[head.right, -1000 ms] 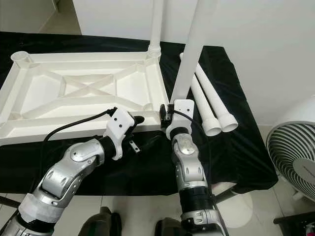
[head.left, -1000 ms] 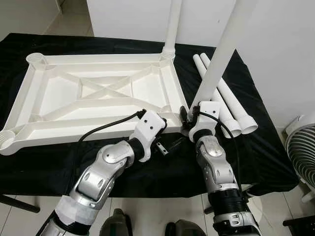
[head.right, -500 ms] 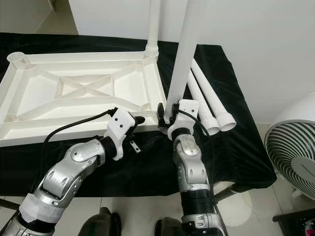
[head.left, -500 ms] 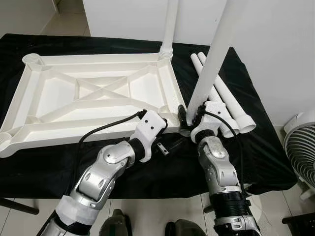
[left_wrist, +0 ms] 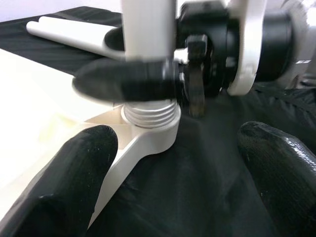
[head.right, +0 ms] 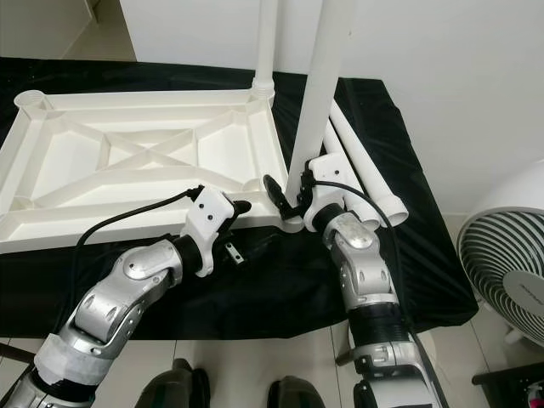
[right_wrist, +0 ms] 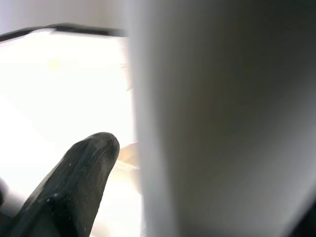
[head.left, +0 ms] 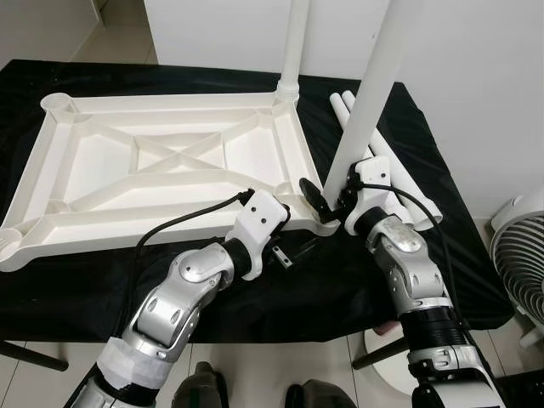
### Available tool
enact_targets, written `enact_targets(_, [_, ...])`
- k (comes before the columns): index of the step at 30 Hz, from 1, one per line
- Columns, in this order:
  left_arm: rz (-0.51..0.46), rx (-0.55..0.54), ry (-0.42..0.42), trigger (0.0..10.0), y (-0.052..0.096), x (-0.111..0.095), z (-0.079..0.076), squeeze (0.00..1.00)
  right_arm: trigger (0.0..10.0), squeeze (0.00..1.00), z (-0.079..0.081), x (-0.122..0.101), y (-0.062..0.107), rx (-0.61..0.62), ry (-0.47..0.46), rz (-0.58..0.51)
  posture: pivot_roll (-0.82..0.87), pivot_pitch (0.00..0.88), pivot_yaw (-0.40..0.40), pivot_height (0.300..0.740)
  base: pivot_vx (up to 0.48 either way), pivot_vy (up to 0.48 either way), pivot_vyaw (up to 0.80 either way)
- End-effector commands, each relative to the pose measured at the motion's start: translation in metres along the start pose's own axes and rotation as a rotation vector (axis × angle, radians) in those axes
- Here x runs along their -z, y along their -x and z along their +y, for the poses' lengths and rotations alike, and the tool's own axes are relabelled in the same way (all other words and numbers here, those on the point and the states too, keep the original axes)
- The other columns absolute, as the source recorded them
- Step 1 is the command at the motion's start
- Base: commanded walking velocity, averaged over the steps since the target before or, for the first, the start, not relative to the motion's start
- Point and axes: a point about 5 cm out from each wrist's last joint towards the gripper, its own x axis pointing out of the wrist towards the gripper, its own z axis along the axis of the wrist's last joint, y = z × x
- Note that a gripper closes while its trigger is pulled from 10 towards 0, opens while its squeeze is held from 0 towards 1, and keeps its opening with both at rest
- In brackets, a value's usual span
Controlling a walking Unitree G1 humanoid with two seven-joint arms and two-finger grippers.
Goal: Building children table
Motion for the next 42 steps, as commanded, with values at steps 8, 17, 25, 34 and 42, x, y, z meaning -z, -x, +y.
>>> enact_targets(8, [0.001, 0.008, 0.002, 10.0, 0.001, 0.0, -0.001, 0.0, 0.7, 0.0, -0.006, 0.014, -0.005, -0.139, -0.002, 0.046, 0.0, 0.018, -0.034, 0.74, 0.0, 0.0, 0.0])
enact_targets(17, [0.004, -0.002, 0.005, 10.0, 0.004, 0.0, -0.001, 0.0, 0.0, 0.0, -0.011, 0.019, -0.004, -0.139, -0.04, 0.039, 0.0, 0.023, -0.037, 0.74, 0.0, 0.0, 0.0])
enact_targets(25, [0.005, 0.001, 0.005, 10.0, 0.004, 0.0, -0.002, 0.0, 0.0, 0.0, -0.013, 0.022, -0.003, -0.08, -0.061, 0.041, 0.0, 0.026, -0.035, 0.74, 0.0, 0.0, 0.0])
enact_targets(34, [0.013, 0.016, 0.015, 10.0, 0.004, 0.002, -0.006, 0.0, 10.0, 0.0, -0.007, 0.016, -0.002, 0.165, -0.098, 0.0, -0.01, 0.042, -0.027, 0.74, 0.0, 0.0, 0.0])
enact_targets(42, [0.013, 0.028, 0.028, 10.0, 0.004, 0.002, -0.009, 0.0, 10.0, 0.0, 0.0, 0.021, 0.013, 0.557, -0.138, 0.018, -0.01, 0.048, -0.022, 0.74, 0.0, 0.0, 0.0])
